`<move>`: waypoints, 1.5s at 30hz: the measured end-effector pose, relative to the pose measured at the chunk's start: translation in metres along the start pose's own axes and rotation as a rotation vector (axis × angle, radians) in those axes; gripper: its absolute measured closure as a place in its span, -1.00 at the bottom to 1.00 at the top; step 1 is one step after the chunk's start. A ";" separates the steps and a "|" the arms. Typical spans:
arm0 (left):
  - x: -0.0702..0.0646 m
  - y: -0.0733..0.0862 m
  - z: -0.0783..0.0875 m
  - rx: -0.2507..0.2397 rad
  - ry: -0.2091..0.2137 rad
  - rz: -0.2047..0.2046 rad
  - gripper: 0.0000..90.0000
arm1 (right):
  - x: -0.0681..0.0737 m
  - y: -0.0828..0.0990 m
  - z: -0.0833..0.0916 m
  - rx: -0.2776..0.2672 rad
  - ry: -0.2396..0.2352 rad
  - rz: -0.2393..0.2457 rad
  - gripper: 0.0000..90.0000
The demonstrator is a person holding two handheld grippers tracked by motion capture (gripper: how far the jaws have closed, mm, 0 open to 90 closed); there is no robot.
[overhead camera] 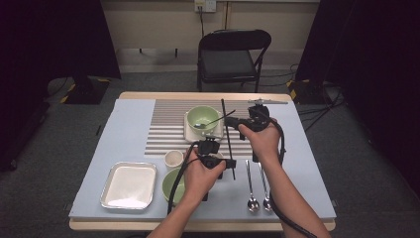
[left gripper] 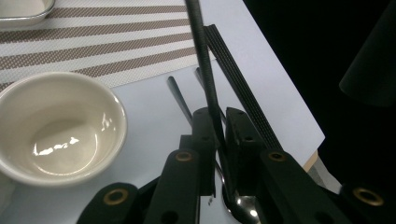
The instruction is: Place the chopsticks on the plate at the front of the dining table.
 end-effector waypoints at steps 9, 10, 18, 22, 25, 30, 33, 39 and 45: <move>0.007 -0.003 0.010 -0.007 -0.006 0.007 0.94 | -0.010 -0.005 0.008 -0.022 0.012 -0.002 0.69; 0.008 -0.004 0.011 -0.004 -0.006 0.006 0.94 | -0.011 -0.005 0.007 -0.023 0.015 0.003 0.63; 0.010 -0.004 0.015 0.003 0.004 0.010 0.94 | -0.012 -0.005 0.006 -0.020 0.017 0.023 0.50; 0.011 -0.003 0.016 0.007 0.003 0.008 0.94 | -0.012 -0.005 0.006 -0.023 0.019 0.023 0.38; 0.014 -0.003 0.018 0.013 -0.003 0.012 0.94 | -0.013 -0.004 0.005 -0.018 0.021 0.030 0.31; 0.020 -0.003 0.022 0.017 -0.008 0.021 0.94 | -0.015 -0.006 0.006 -0.027 0.027 0.026 0.11; 0.024 -0.003 0.024 0.018 -0.015 0.019 0.94 | -0.017 -0.005 0.006 -0.018 0.033 0.029 0.03; 0.028 -0.005 0.030 0.011 -0.022 0.023 0.94 | -0.026 0.001 0.009 0.007 0.065 0.062 -0.12; 0.032 -0.008 0.035 0.005 -0.028 0.036 0.94 | -0.036 0.008 0.013 0.022 0.087 0.098 -0.20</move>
Point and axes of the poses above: each handheld gripper's, and its own axes: z roughly backward along the jaws, y roughly out of its underside, x roughly to its left, the point moved 8 cm from there along -z, roughly forward along the jaws, and after that the axes turned 7 degrees about -x, right-handed, at the moved point
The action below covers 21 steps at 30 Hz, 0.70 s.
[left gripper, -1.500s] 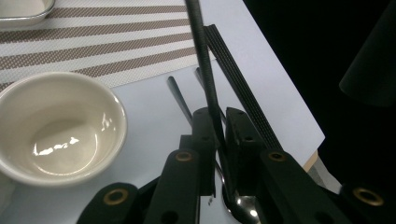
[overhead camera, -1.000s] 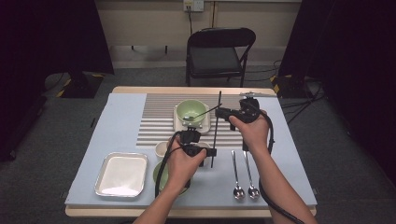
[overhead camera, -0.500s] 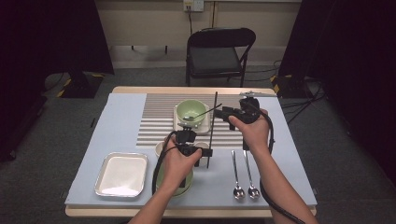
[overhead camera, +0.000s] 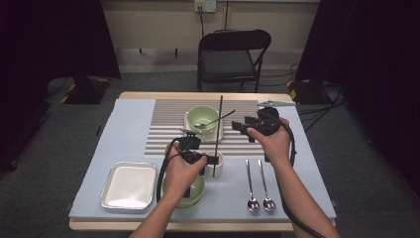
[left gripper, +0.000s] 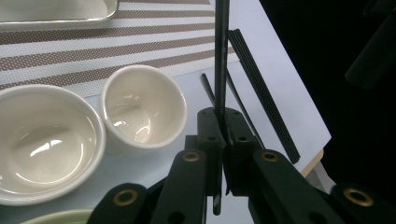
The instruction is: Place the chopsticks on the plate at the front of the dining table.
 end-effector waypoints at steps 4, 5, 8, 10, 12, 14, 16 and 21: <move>0.004 -0.001 0.002 -0.003 -0.008 0.000 0.94 | -0.007 0.008 0.002 0.017 0.015 0.030 -0.25; 0.005 -0.001 0.003 -0.003 -0.012 0.000 0.94 | -0.007 0.008 0.002 0.017 0.015 0.030 -0.25; 0.006 -0.001 0.005 -0.003 -0.007 0.001 0.94 | -0.011 0.013 0.003 0.029 0.021 0.050 -0.30; 0.008 -0.001 0.006 -0.005 -0.014 0.002 0.94 | -0.013 0.018 0.003 0.040 0.020 0.062 -0.31; 0.009 -0.001 0.008 -0.004 -0.018 0.000 0.94 | -0.016 0.022 0.004 0.045 0.030 0.073 -0.33; 0.010 -0.002 0.010 -0.008 -0.016 0.005 0.94 | -0.019 0.025 0.004 0.047 0.030 0.079 -0.36; 0.011 -0.002 0.011 -0.012 -0.016 0.010 0.94 | -0.020 0.028 0.004 0.047 0.029 0.087 -0.38; 0.014 -0.004 0.016 -0.014 -0.023 0.013 0.94 | -0.024 0.034 0.004 0.055 0.031 0.101 -0.40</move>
Point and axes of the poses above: each handheld gripper's, and its own axes: z roughly backward along the jaws, y roughly out of its underside, x roughly to its left, the point moved 8 cm from there along -z, roughly forward along the jaws, and after that the axes turned 7 degrees about -x, right-handed, at the moved point
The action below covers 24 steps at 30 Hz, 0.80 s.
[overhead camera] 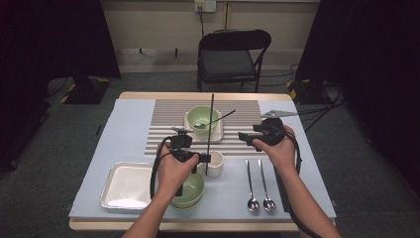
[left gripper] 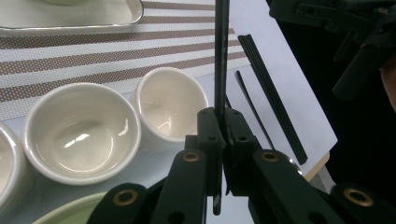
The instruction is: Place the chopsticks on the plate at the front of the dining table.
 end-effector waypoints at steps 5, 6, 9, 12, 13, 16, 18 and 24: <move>0.005 -0.002 0.005 -0.001 -0.002 0.018 0.94 | -0.003 0.006 0.000 0.008 -0.001 0.004 -0.41; 0.007 -0.002 0.007 -0.003 -0.007 0.014 0.94 | -0.003 0.006 0.000 0.008 -0.001 0.004 -0.41; 0.010 -0.003 0.010 -0.007 -0.014 0.021 0.94 | -0.005 0.009 0.000 0.009 0.001 0.007 -0.42; 0.015 -0.004 0.013 -0.012 -0.019 0.026 0.94 | -0.006 0.012 0.000 0.011 0.004 0.011 -0.45; 0.016 -0.004 0.014 -0.012 -0.019 0.025 0.94 | -0.007 0.013 0.000 0.011 0.003 0.009 -0.47; 0.019 -0.006 0.017 -0.019 -0.028 0.029 0.94 | -0.008 0.015 0.000 0.008 -0.002 0.002 -0.49; 0.021 -0.006 0.019 -0.019 -0.030 0.032 0.94 | -0.008 0.015 0.001 -0.002 -0.008 0.005 -0.50; 0.025 -0.008 0.022 -0.017 -0.036 0.033 0.94 | -0.007 0.018 0.001 0.005 -0.024 0.016 -0.54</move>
Point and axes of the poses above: each handheld gripper's, and its own axes: z roughly backward along the jaws, y roughly out of its underside, x roughly to its left, the point moved 8 cm from there along -z, roughly forward along the jaws, and after that the axes turned 7 degrees about -x, right-handed, at the moved point
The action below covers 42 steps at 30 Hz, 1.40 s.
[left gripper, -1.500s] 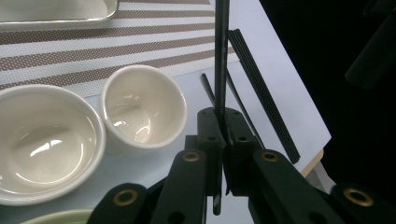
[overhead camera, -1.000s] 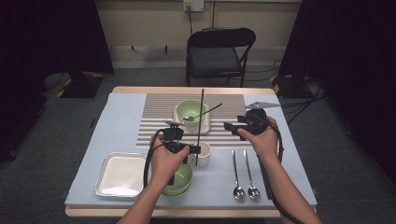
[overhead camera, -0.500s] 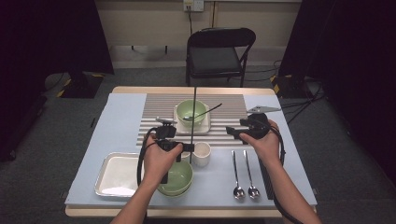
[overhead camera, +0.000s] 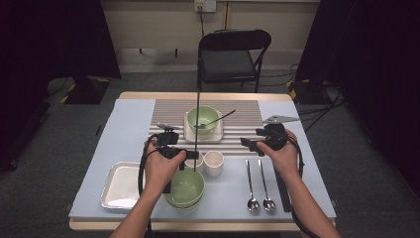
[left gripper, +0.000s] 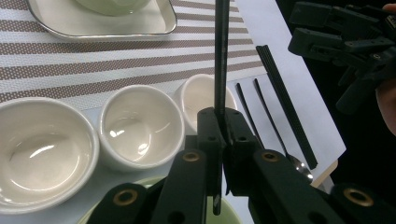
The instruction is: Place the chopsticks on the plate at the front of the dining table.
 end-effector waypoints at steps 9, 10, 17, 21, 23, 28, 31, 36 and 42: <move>0.006 -0.005 0.005 -0.010 -0.021 0.012 0.94 | -0.008 0.008 0.002 0.017 0.018 0.001 -0.53; 0.008 -0.006 0.006 -0.006 -0.018 0.012 0.94 | -0.011 0.010 0.003 0.020 0.024 -0.006 -0.53; 0.014 -0.007 0.007 -0.007 -0.027 0.027 0.94 | -0.017 0.017 0.006 0.028 0.032 -0.006 -0.53; 0.019 -0.008 0.010 -0.012 -0.043 0.027 0.94 | -0.022 0.022 0.009 0.025 0.045 -0.010 -0.53; 0.021 -0.008 0.012 -0.009 -0.045 0.030 0.94 | -0.024 0.023 0.009 0.026 0.047 -0.014 -0.53; 0.025 -0.009 0.014 -0.013 -0.052 0.035 0.94 | -0.029 0.027 0.012 0.026 0.060 -0.015 -0.53; 0.027 -0.010 0.016 -0.014 -0.059 0.037 0.94 | -0.033 0.031 0.015 0.026 0.070 -0.016 -0.53; 0.031 -0.010 0.018 -0.015 -0.072 0.033 0.94 | -0.041 0.037 0.018 0.025 0.087 -0.031 -0.53; 0.032 -0.012 0.020 -0.012 -0.068 0.033 0.94 | -0.049 0.047 0.021 0.032 0.105 -0.038 -0.52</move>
Point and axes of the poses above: each handheld gripper's, and its own axes: z roughly backward along the jaws, y roughly out of its underside, x roughly to its left, the point moved 8 cm from there along -z, roughly forward along the jaws, and after that the axes turned 7 degrees about -x, right-handed, at the moved point
